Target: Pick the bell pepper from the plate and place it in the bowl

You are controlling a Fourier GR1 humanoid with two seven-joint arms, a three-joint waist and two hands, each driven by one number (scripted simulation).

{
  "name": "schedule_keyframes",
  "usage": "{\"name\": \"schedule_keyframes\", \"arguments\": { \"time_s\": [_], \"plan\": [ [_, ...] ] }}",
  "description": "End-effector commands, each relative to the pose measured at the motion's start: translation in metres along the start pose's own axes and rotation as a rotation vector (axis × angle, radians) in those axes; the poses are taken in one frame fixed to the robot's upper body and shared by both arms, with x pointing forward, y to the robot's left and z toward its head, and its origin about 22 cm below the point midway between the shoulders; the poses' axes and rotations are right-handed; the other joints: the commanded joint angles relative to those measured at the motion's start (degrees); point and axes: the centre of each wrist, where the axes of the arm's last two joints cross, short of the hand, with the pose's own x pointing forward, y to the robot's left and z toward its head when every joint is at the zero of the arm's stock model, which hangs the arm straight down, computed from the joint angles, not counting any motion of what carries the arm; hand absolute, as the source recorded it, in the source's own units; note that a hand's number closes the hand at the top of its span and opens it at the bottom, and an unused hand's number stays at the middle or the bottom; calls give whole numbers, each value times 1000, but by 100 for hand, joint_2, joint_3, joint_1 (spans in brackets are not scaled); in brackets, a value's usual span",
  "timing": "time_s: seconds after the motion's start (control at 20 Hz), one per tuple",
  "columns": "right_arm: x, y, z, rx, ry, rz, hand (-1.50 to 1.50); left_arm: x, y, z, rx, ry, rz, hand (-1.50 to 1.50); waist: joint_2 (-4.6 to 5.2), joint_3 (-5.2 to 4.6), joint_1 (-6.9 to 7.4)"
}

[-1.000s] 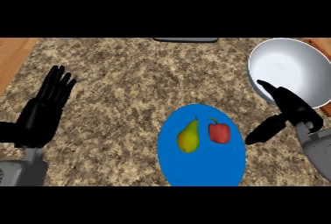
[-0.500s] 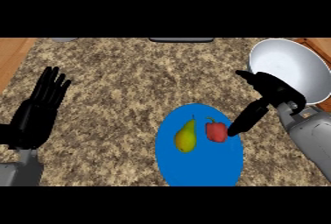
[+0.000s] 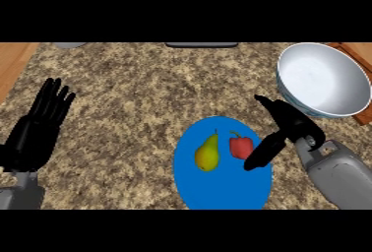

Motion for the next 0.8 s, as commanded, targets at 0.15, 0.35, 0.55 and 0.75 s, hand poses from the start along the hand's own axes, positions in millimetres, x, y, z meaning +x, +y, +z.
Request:
{"name": "schedule_keyframes", "arguments": {
  "time_s": [0.15,0.35,0.55,0.75],
  "plan": [
    [-1,25,6,-121,77,-3,-150,-2,-10,-8,7,-14,-15,0,7,3,-7],
    [-7,34,-2,-141,67,28,-150,3,-2,15,-5,10,-13,0,5,4,33],
    [-22,37,-14,-130,63,34,-150,8,-10,12,19,-21,-13,0,9,5,27],
    [-26,44,-34,-98,88,41,-150,4,-7,-10,0,3,2,0,17,4,12]
  ]
}}
